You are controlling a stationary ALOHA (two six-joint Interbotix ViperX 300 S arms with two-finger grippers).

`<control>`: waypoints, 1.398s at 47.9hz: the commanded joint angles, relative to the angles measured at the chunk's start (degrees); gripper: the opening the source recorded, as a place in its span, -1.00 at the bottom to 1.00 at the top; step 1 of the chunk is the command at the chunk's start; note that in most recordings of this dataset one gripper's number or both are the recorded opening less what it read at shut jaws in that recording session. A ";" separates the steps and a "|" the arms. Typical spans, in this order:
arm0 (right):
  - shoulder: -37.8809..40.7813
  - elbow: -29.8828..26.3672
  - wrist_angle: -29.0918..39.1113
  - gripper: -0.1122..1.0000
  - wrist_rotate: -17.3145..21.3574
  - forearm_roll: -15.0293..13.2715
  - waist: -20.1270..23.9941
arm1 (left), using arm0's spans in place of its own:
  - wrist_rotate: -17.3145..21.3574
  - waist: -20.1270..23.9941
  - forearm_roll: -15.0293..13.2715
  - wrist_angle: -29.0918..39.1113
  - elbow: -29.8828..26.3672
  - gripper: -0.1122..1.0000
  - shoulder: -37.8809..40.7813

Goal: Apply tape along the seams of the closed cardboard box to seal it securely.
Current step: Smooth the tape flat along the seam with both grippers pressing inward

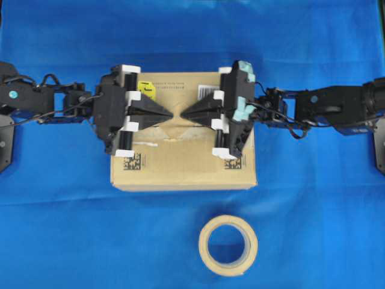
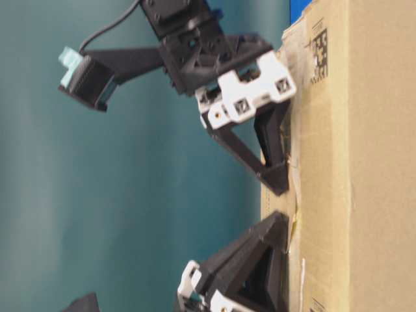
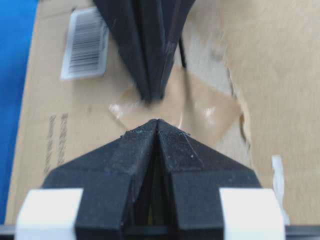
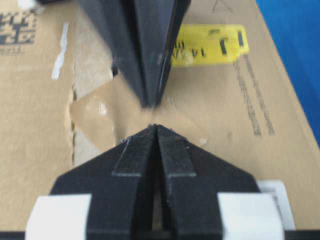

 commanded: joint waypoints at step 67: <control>1.67 -5.10 0.35 -0.81 -0.53 0.97 2.11 | -2.81 -5.45 -0.18 -7.38 -1.93 -0.79 4.04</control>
